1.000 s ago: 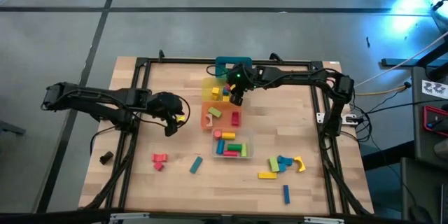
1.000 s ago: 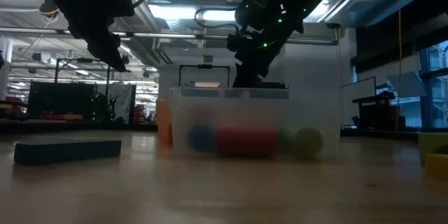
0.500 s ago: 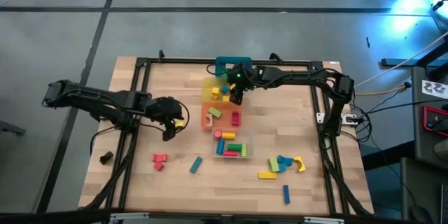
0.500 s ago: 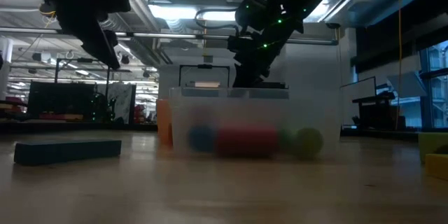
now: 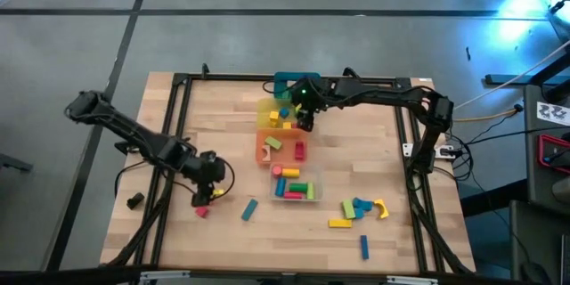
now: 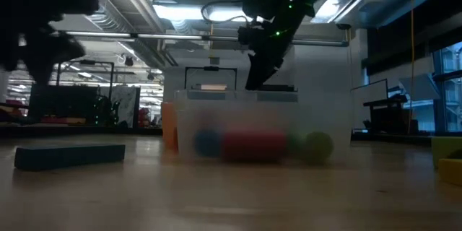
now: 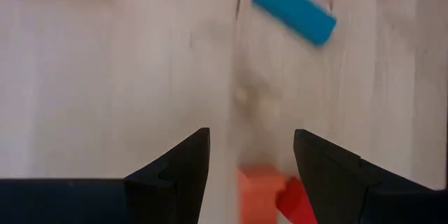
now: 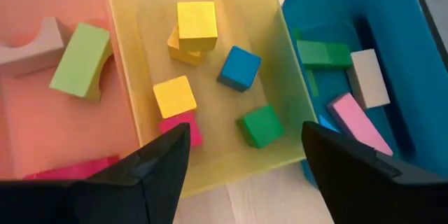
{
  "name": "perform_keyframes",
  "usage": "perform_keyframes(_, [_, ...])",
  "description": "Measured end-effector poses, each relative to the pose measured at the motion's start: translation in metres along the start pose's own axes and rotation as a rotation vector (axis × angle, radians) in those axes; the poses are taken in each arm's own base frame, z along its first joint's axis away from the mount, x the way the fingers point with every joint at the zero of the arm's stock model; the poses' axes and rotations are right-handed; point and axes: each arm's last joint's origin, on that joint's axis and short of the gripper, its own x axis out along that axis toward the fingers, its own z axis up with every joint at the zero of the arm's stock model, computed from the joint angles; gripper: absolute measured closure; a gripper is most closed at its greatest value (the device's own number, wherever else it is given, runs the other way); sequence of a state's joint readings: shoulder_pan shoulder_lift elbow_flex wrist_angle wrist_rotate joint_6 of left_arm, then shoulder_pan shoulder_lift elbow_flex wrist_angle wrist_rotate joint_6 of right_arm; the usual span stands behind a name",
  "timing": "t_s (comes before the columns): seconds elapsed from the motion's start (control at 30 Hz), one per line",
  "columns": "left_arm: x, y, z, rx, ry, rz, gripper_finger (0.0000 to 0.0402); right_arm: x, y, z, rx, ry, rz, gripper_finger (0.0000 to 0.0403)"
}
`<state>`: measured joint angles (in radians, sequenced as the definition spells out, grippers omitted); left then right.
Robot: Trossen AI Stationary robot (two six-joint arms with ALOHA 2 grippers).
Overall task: Sort blocks by size
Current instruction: Put the orange arch block into the orange bin
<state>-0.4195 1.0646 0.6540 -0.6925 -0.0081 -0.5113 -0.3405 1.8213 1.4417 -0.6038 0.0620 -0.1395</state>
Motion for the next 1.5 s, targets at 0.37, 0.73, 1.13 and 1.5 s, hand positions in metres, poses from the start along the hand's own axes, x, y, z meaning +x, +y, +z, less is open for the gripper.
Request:
perform_keyframes(0.37, [0.017, -0.025, -0.023, -0.137, 0.164, 0.045, 0.0208, -0.02, -0.002, 0.009, -0.027, 0.062, 0.032, 0.0127])
perform_keyframes(0.73, [0.043, -0.033, -0.031, -0.113, 0.27, 0.129, 0.0208, -0.03, -0.004, 0.019, -0.038, 0.03, 0.032, 0.0127])
perform_keyframes(1.13, [0.067, -0.038, -0.029, -0.109, 0.283, 0.144, 0.0208, -0.089, -0.007, 0.009, -0.054, 0.033, -0.006, 0.0127])
perform_keyframes(1.5, [0.071, -0.036, -0.026, -0.227, 0.269, 0.186, 0.0261, -0.158, -0.008, -0.015, 0.0, 0.027, 0.002, 0.0127])
